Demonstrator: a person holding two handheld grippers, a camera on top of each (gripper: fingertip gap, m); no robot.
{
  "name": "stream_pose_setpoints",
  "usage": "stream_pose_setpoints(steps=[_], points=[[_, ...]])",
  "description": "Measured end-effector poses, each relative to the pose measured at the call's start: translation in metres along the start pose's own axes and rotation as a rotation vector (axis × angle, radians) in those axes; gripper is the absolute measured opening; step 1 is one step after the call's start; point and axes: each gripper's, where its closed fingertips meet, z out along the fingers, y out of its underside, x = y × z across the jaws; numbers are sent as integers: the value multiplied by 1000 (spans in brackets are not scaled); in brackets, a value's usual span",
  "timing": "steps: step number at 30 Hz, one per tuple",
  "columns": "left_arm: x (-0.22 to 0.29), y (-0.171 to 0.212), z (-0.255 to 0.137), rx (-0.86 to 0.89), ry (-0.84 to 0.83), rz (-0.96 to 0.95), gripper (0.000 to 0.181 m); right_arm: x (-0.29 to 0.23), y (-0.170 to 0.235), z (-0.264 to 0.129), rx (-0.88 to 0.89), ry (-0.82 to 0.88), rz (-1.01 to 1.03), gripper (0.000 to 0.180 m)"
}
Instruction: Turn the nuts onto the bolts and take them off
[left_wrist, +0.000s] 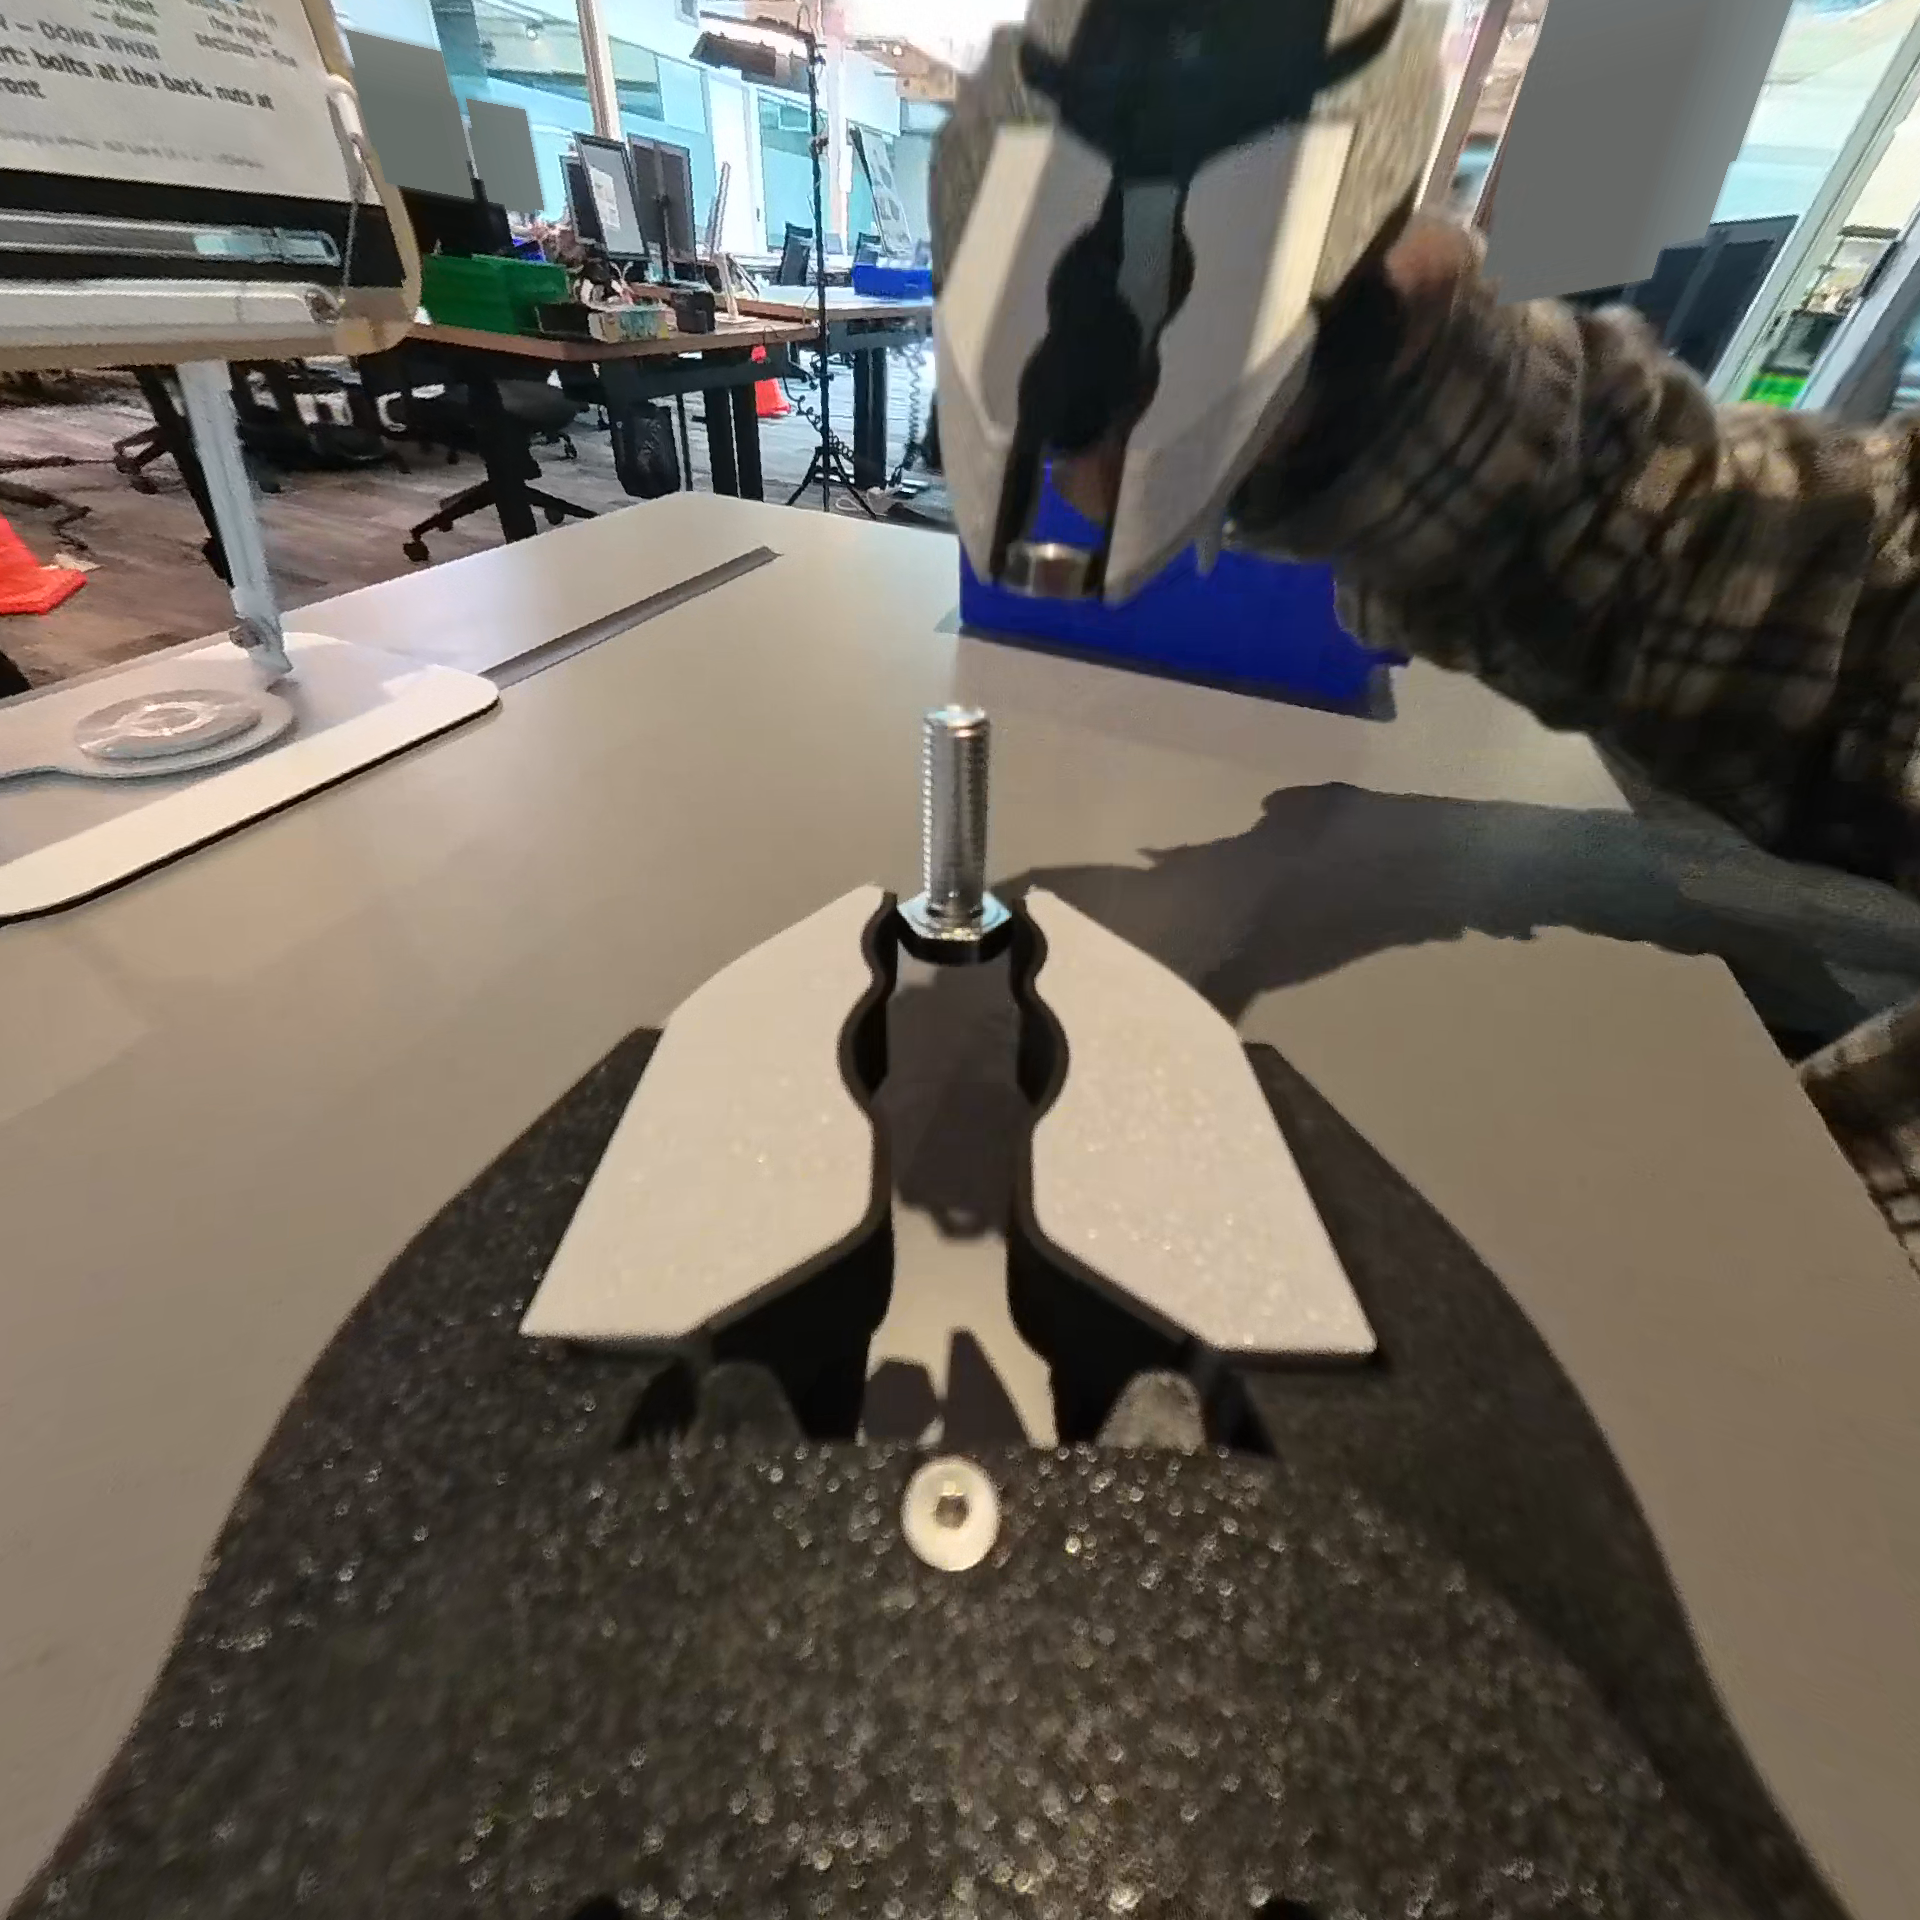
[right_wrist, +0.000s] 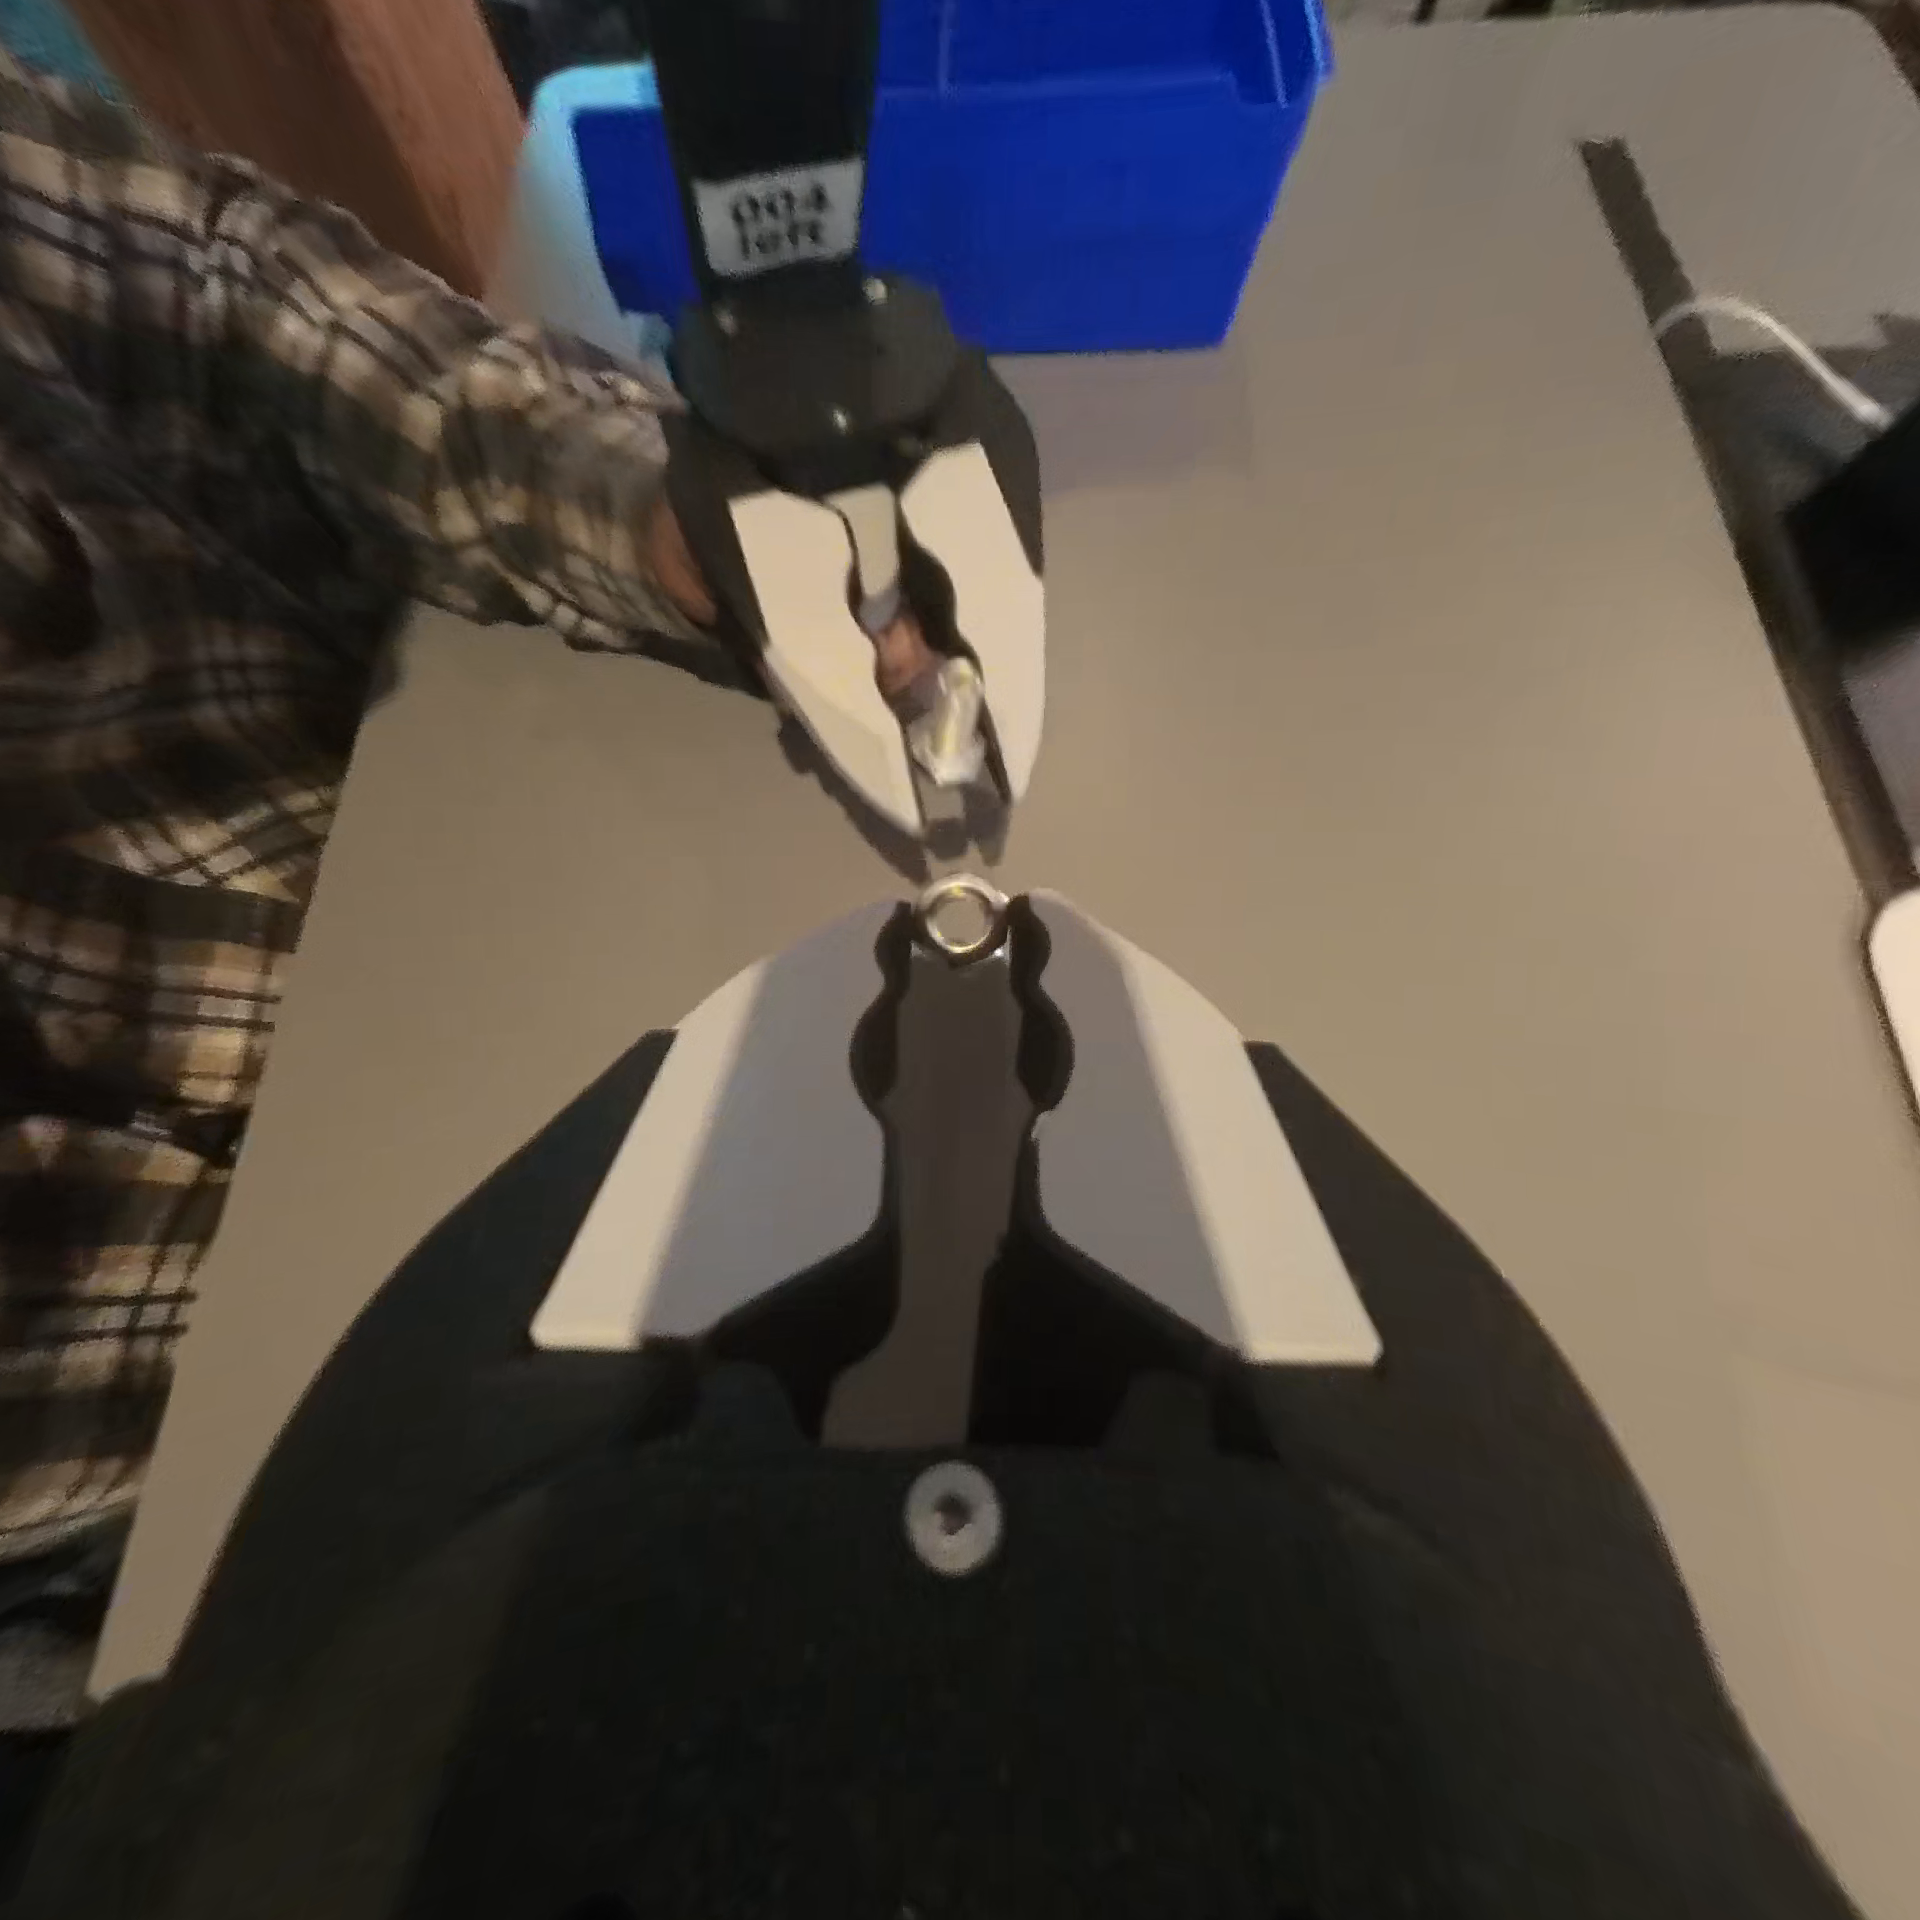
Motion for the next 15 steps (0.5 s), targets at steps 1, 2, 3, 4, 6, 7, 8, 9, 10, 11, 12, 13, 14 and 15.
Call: stream_pose_setpoints(steps=[1,2,3,4,6,7,8,9,10,11,12,13,14,15], points=[[1,0,0,-3,-1,2,20,-2,-8,2,-9,-16,-17,18],[1,0,1,-8,-3,4,20,-3,-15,5,-16,-26,-32,18],[1,0,1,-12,-5,4,20,-4,-20,9,-22,-37,-43,18],[2,0,1,-15,-4,4,20,-5,-24,13,-23,-49,-49,17],[3,1,2,-22,-2,8,20,-5,-28,21,-38,-57,-61,17],[3,2,2,-24,-2,11,20,-5,-27,25,-55,-59,-69,17],[4,2,2,-25,0,12,20,-5,-25,29,-71,-64,-72,18],[4,1,2,-25,1,14,20,-6,-24,32,-83,-71,-73,18],[5,1,2,-26,1,18,20,-6,-22,35,-94,-79,-71,17],[5,2,3,-31,1,22,20,-6,-21,37,-102,-83,-71,18],[5,3,3,-39,-2,27,20,-5,-20,38,-107,-85,-69,17],[5,5,4,-47,-4,30,20,-5,-19,39,-115,-88,-69,17],[5,6,5,-53,-5,31,20,-5,-18,40,-122,-94,-69,17],[5,7,5,-58,-5,31,20,-5,-18,40,-130,-98,-70,17]])
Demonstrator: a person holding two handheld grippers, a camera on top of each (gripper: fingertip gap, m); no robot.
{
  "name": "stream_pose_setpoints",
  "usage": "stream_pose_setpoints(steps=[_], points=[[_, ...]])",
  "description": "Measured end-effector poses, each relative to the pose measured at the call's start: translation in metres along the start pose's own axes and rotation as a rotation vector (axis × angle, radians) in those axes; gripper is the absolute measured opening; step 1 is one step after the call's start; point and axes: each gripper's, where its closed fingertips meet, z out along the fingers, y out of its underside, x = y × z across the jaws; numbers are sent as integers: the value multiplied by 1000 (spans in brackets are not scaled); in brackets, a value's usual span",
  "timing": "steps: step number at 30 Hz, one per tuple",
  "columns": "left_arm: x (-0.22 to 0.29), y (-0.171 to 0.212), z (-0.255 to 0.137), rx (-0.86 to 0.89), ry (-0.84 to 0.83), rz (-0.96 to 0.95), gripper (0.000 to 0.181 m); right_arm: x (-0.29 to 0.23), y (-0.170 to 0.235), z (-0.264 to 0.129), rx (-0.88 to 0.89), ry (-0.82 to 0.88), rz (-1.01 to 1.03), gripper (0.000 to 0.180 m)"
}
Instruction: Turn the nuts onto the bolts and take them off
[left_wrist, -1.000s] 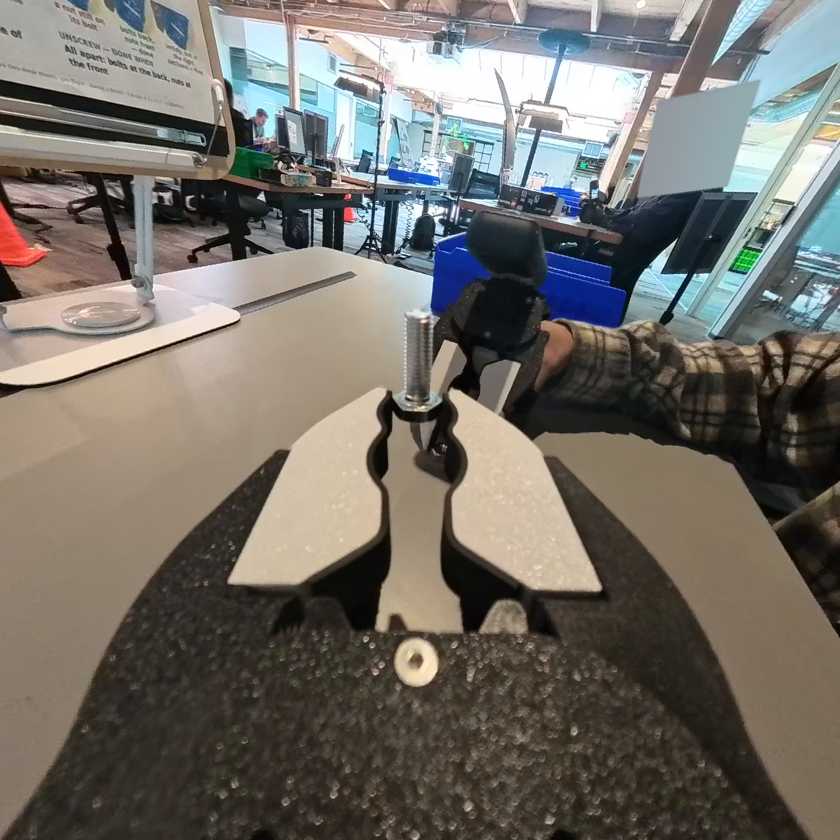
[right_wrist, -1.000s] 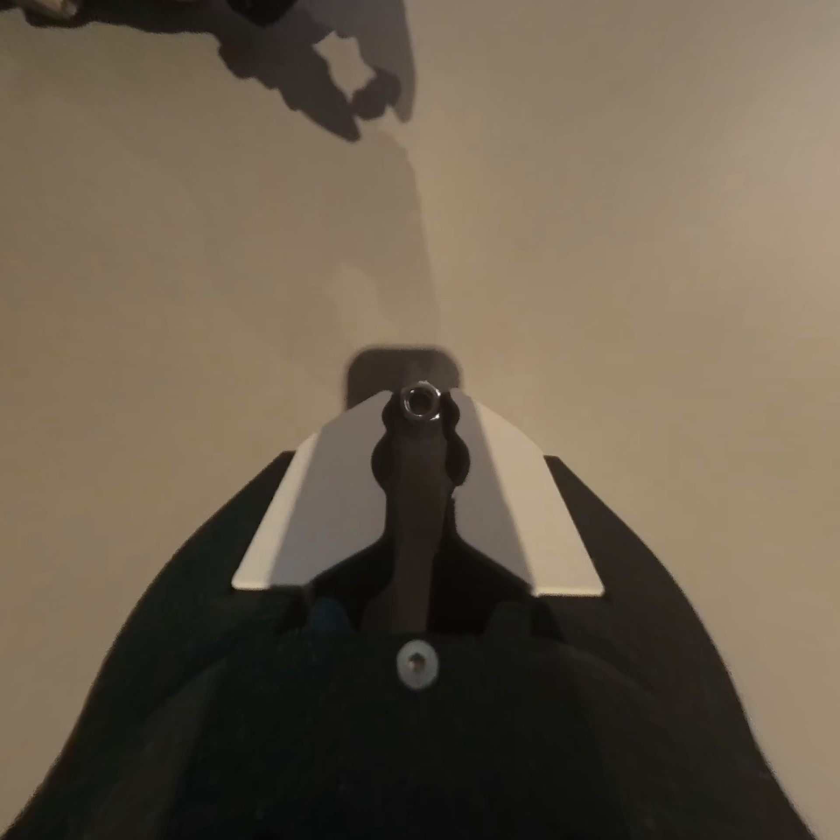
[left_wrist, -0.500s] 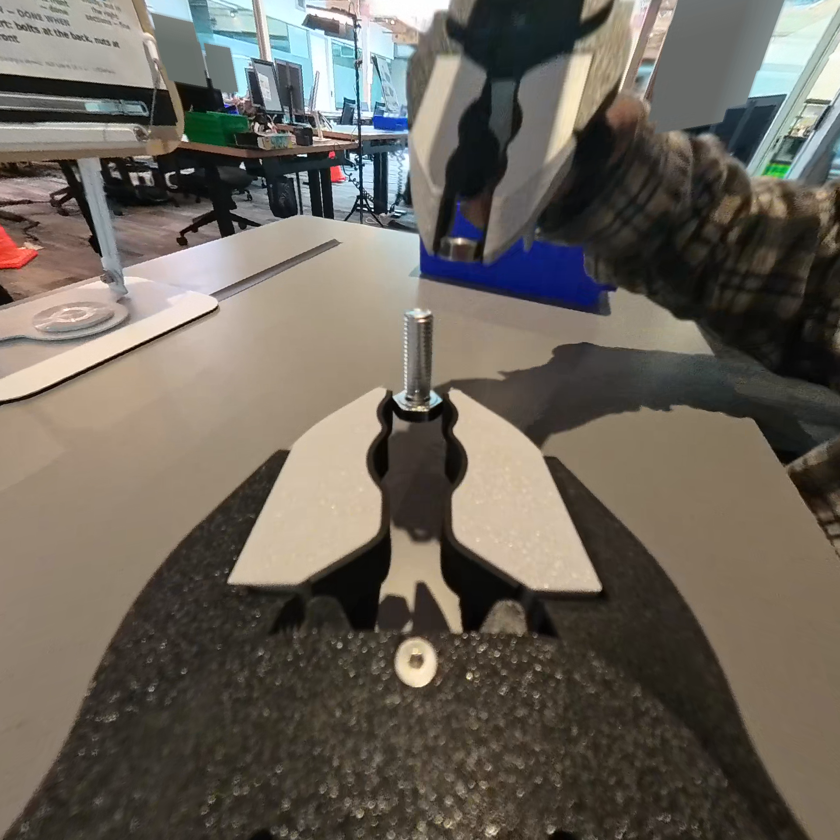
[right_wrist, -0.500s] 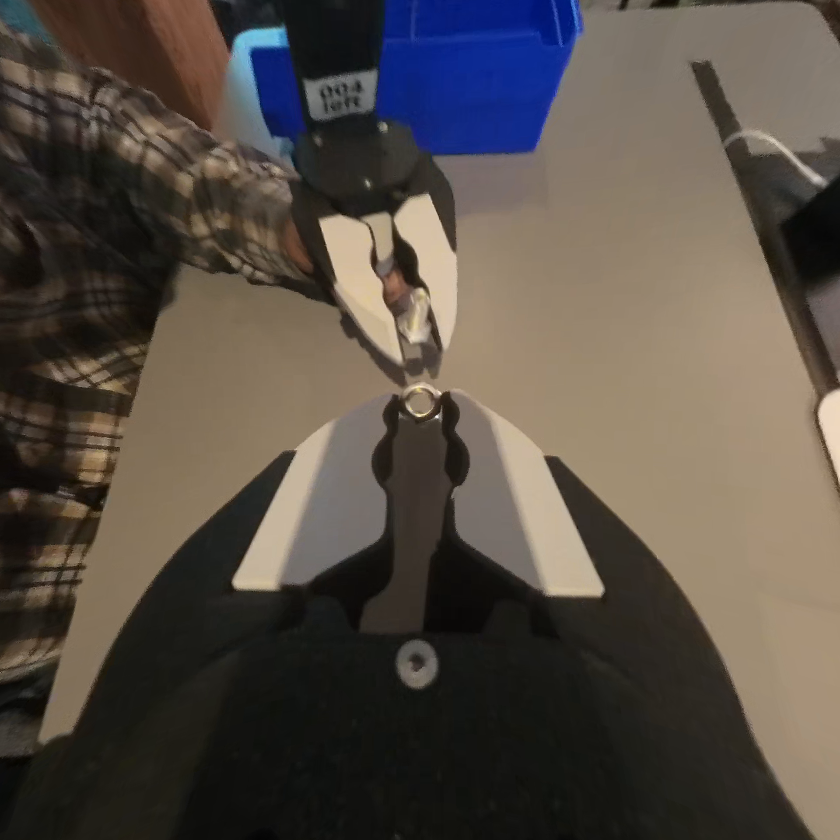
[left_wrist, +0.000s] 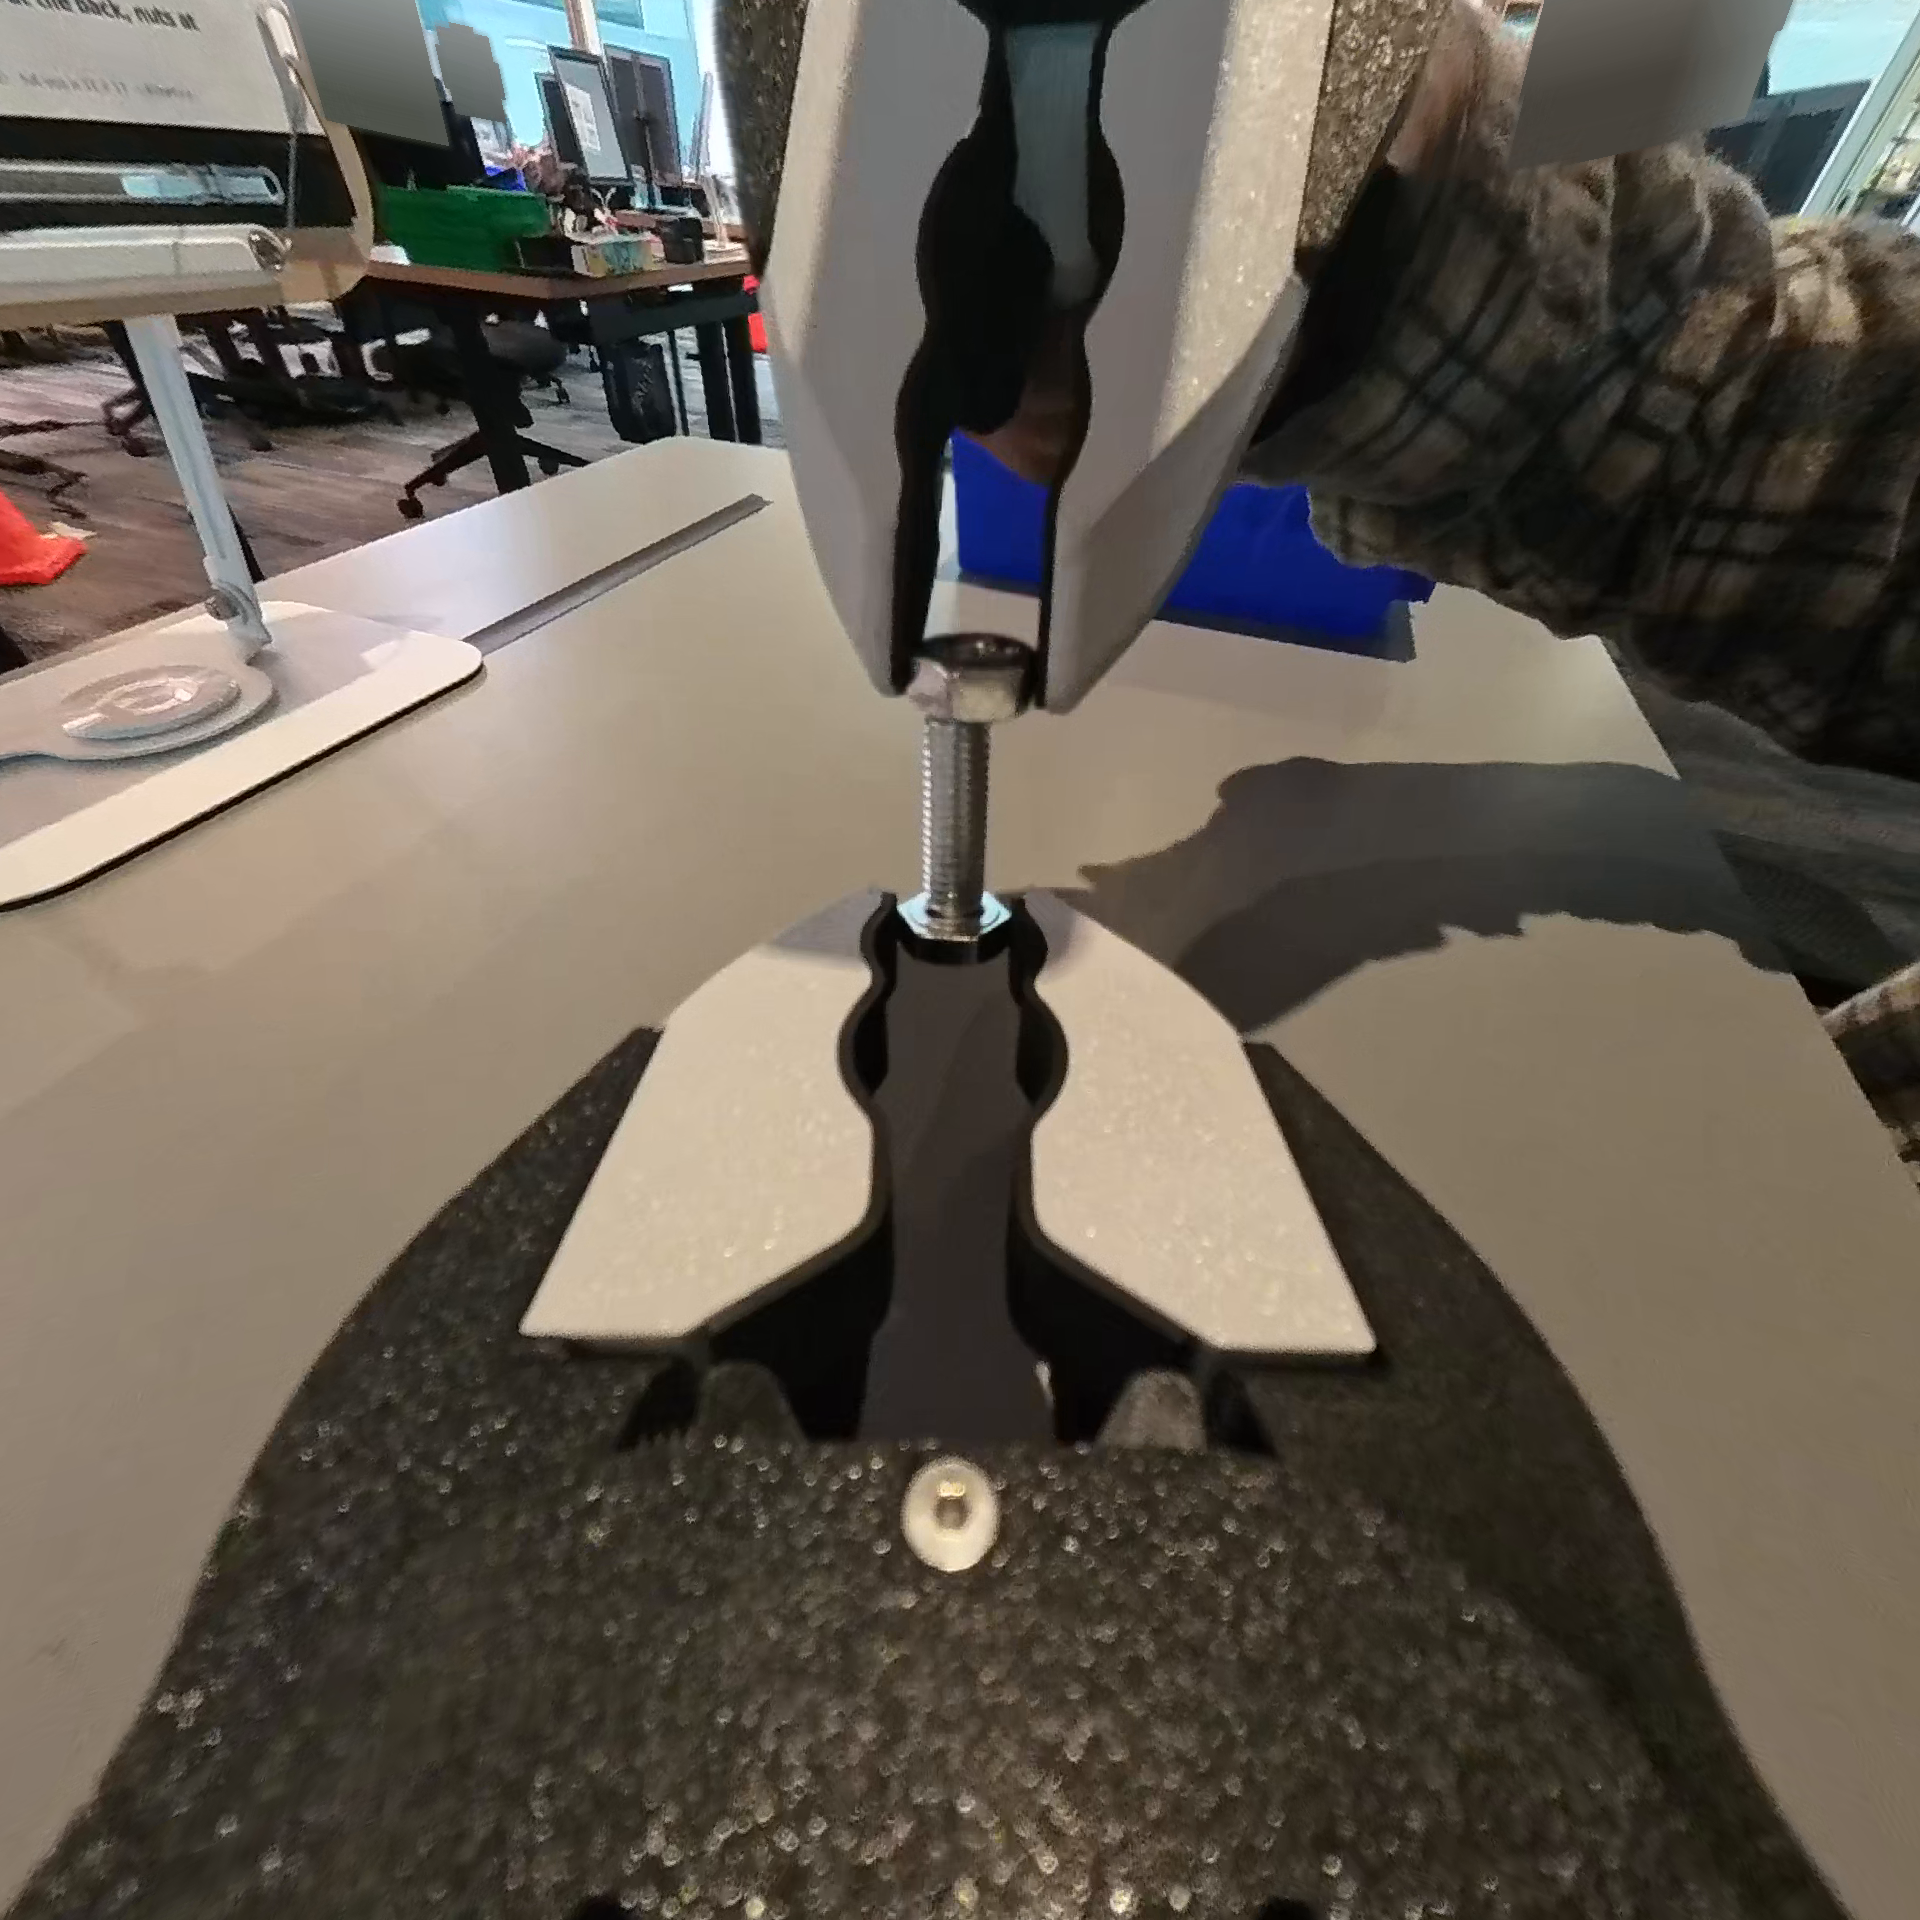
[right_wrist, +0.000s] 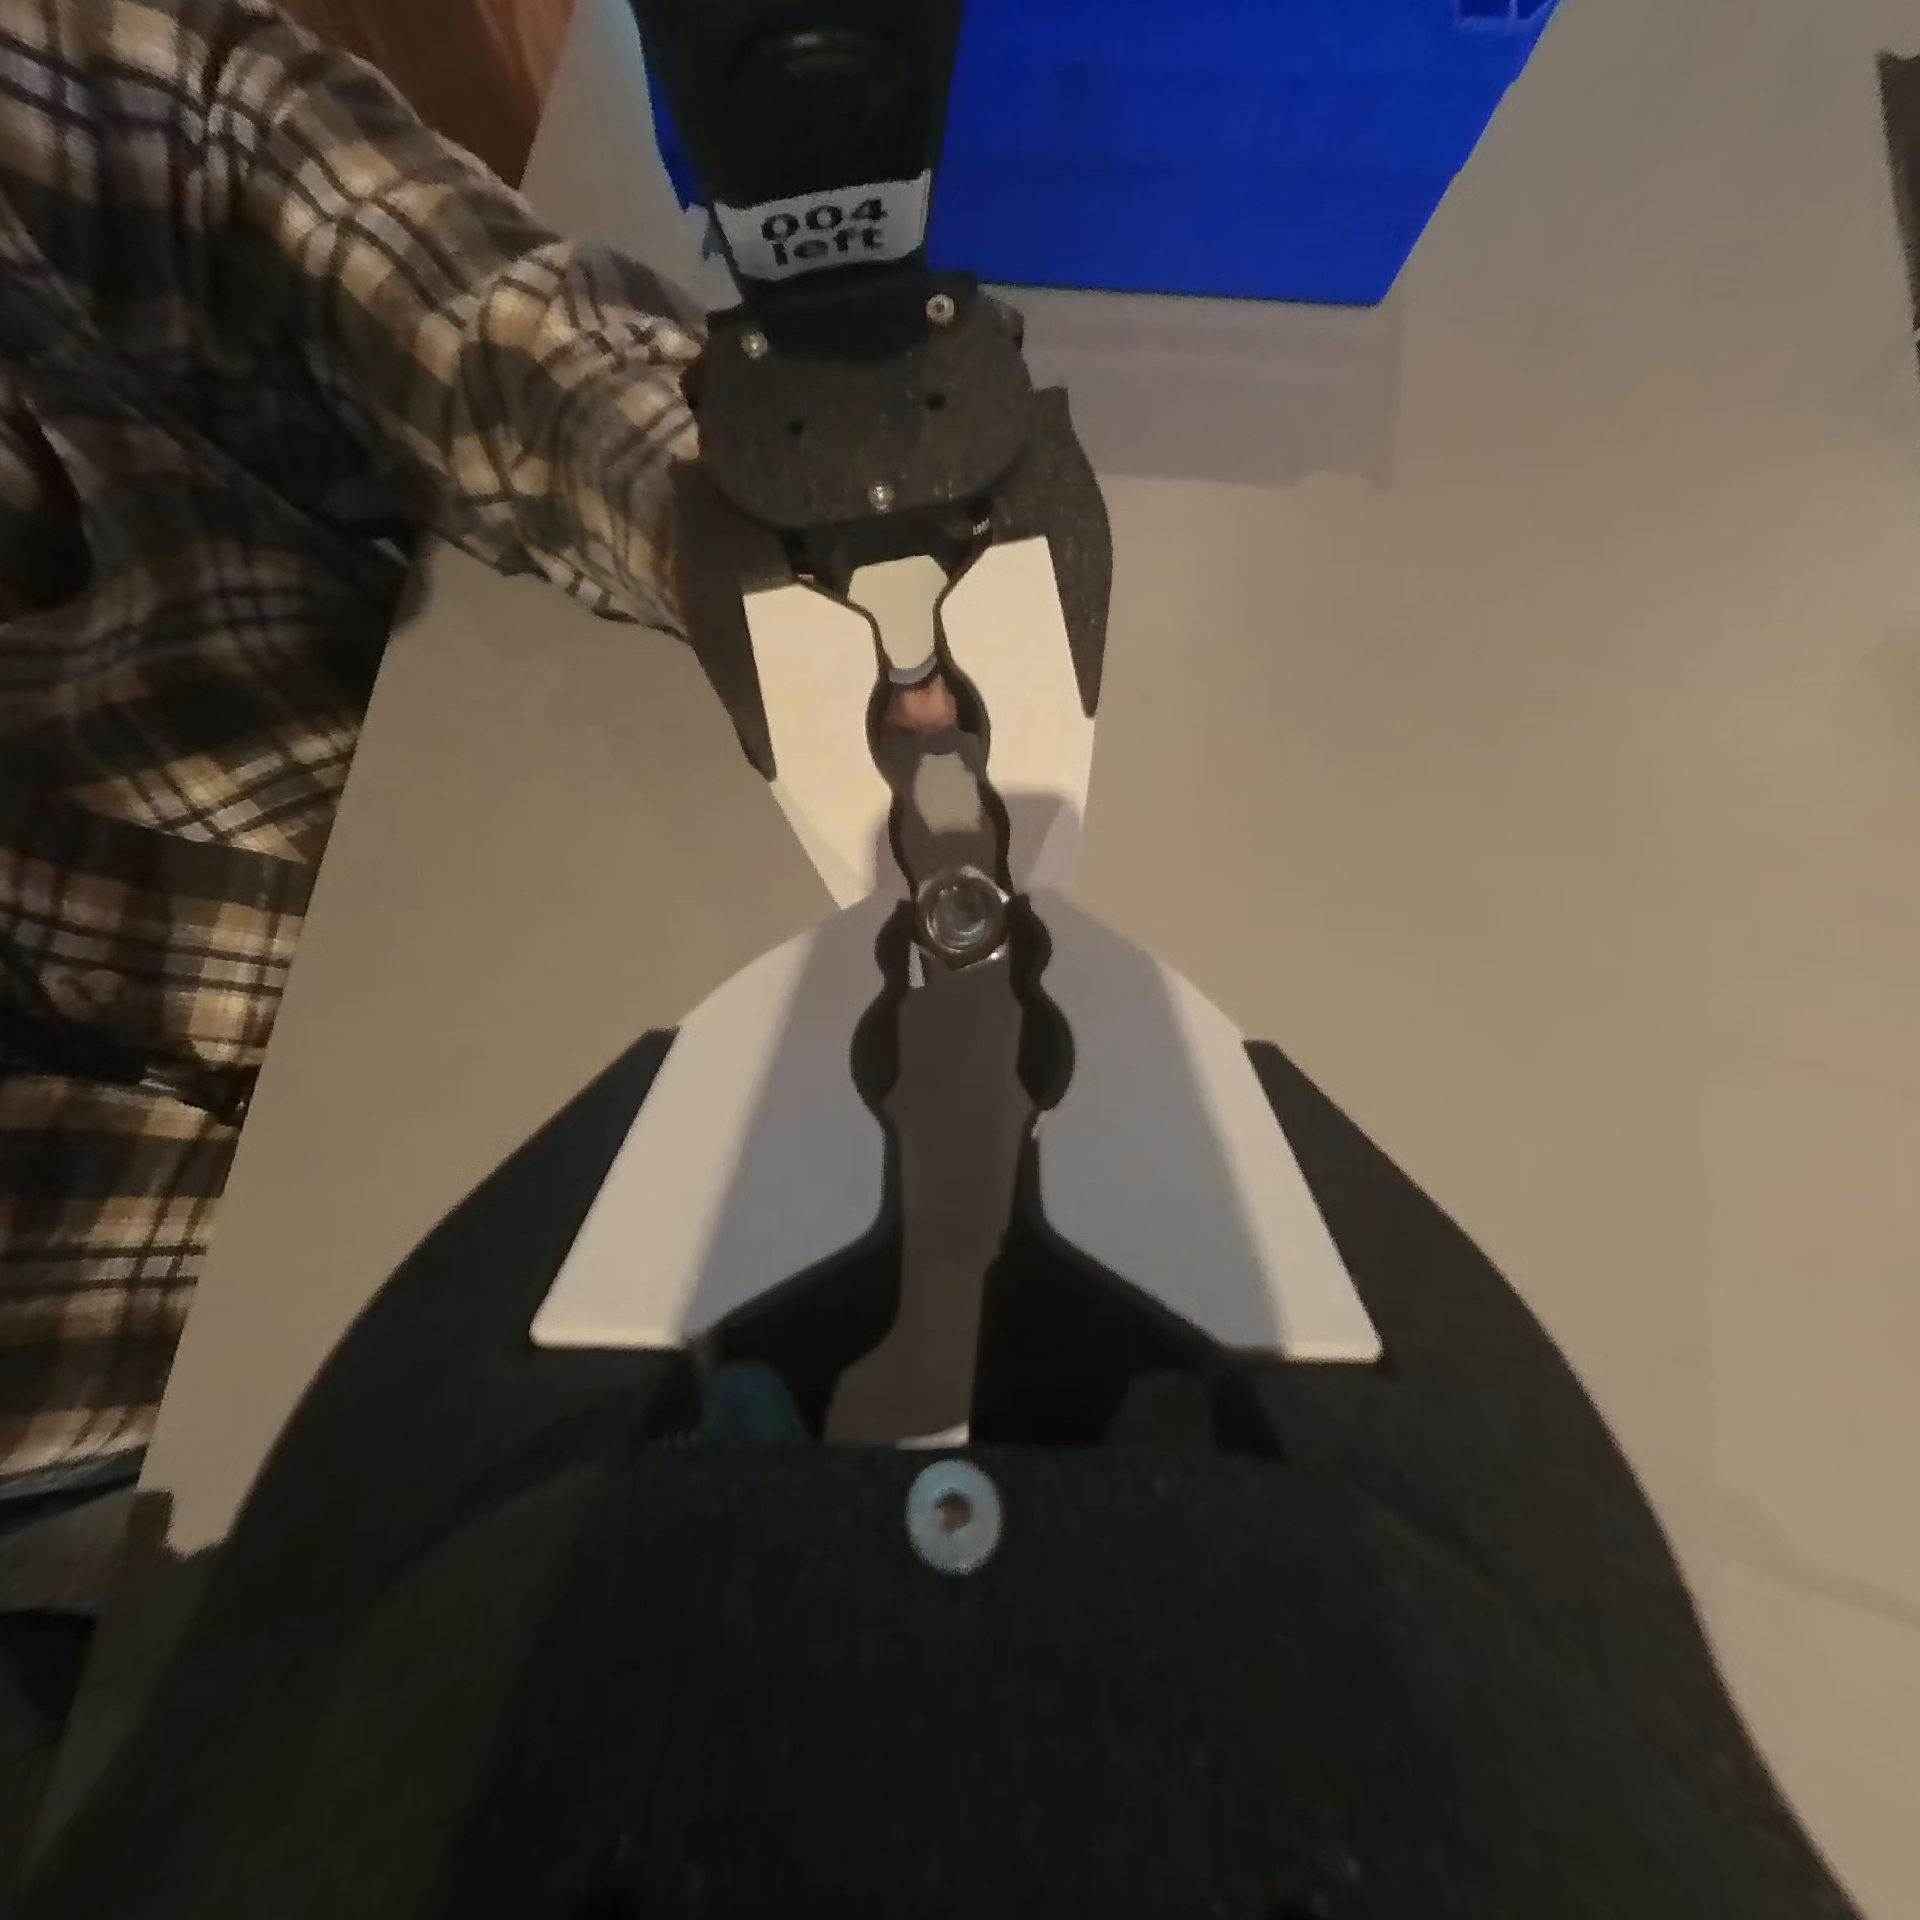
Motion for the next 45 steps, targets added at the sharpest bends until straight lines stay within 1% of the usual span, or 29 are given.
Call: stream_pose_setpoints(steps=[3,6,17,31,34,39,45], points=[[1,2,2,-16,-1,5,20,0,3,3,-31,-5,-10,17],[2,2,3,-24,-10,14,20,-1,2,4,-18,-18,-5,17],[3,-10,-3,61,-2,-7,19,-2,-11,-1,132,-39,14,18],[4,-26,-11,155,-35,7,19,-5,-25,-9,326,-73,34,17],[2,-26,-11,165,-36,-15,19,-3,-25,-9,344,-63,38,17],[-2,-20,-8,125,-47,-22,19,1,-20,-6,324,-39,37,17],[-1,-20,-8,124,-37,-24,19,1,-19,-7,312,-36,26,18]])
